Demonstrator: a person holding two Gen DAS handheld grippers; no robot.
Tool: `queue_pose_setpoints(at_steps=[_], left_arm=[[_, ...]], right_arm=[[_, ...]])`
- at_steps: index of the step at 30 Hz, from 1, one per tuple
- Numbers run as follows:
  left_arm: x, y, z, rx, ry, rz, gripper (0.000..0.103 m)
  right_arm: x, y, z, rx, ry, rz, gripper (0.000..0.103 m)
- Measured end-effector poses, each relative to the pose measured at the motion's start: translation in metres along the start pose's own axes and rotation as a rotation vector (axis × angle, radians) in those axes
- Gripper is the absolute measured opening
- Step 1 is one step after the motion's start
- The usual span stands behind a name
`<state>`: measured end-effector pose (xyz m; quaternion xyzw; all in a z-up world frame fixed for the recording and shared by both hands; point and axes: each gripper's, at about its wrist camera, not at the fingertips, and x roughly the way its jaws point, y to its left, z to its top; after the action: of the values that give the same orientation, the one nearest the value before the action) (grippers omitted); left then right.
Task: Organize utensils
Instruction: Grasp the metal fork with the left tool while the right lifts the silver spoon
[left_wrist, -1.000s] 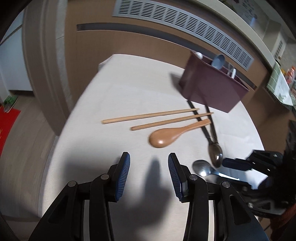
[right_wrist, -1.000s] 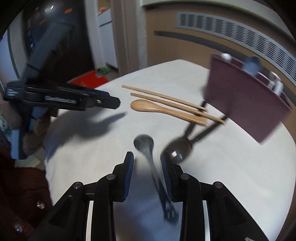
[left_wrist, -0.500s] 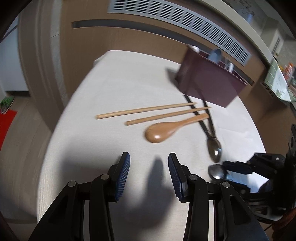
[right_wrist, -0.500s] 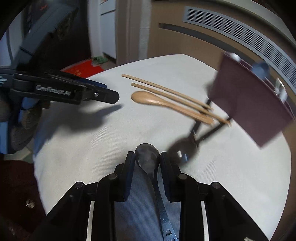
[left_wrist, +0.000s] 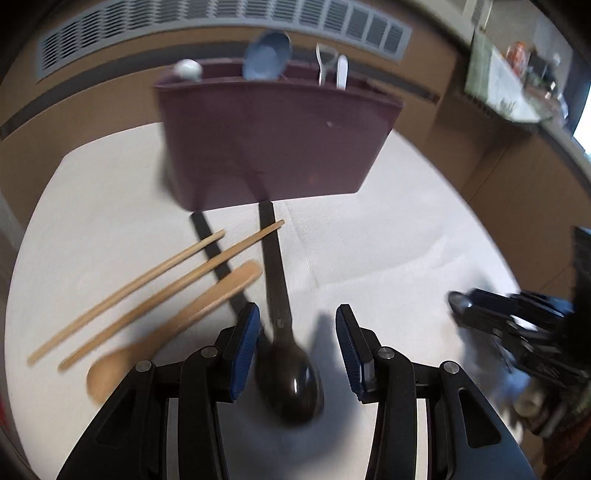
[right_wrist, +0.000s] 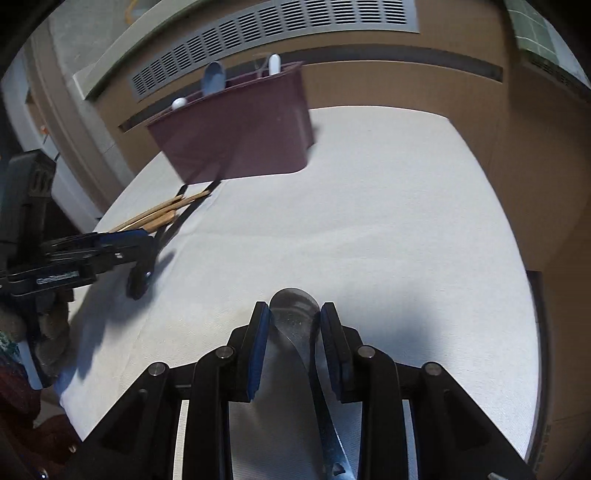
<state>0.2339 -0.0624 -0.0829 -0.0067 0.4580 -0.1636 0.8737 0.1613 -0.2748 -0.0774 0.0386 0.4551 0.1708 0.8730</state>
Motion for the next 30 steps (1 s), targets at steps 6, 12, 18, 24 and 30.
queue_pose_setpoints(at_steps=[6,12,18,24,30], left_arm=[[0.021,-0.016,0.019,0.057,0.016,0.082,0.044],[0.021,-0.023,0.015,0.107,0.016,0.029,0.044],[0.0,-0.029,-0.012,0.209,0.035,-0.049,0.044],[-0.016,-0.015,-0.025,0.17,0.058,-0.126,0.044],[0.0,-0.012,0.001,0.068,0.061,-0.086,0.044]], right_arm=[[0.001,-0.004,0.0,0.006,-0.004,-0.002,0.027],[0.004,-0.005,0.001,0.055,-0.008,-0.003,0.044],[0.005,-0.004,0.002,0.073,0.017,0.041,0.05],[0.008,0.017,-0.002,-0.124,0.022,-0.087,0.036],[0.01,0.012,0.005,-0.09,0.002,-0.128,0.025]])
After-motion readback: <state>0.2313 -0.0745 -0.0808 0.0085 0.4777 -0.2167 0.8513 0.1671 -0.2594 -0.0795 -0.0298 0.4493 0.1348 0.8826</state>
